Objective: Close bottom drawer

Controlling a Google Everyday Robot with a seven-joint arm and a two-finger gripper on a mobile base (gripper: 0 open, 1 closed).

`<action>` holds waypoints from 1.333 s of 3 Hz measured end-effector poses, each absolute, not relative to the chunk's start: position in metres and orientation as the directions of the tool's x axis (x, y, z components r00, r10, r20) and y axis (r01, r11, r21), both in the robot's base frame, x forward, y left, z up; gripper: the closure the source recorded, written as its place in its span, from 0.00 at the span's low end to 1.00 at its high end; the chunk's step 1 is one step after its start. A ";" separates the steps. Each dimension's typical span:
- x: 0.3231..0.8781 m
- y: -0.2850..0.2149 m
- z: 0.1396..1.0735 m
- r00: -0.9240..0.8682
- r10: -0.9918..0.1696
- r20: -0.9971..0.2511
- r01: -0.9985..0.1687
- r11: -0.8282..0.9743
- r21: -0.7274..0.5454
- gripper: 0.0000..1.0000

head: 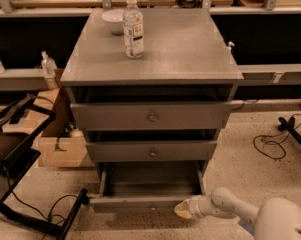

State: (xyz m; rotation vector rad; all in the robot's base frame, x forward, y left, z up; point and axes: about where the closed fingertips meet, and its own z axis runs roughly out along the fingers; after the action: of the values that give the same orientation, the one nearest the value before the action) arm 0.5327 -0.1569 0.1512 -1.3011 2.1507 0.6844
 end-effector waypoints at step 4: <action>0.571 -0.163 0.142 -0.405 -0.639 -0.654 -0.899 0.408 0.158 1.00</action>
Offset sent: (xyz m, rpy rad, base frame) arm 0.1856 -0.0408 -0.0161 -0.0748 0.0112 -0.0057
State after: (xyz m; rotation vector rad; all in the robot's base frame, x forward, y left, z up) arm 0.5709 -0.1632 0.1419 -1.3055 2.1676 0.6878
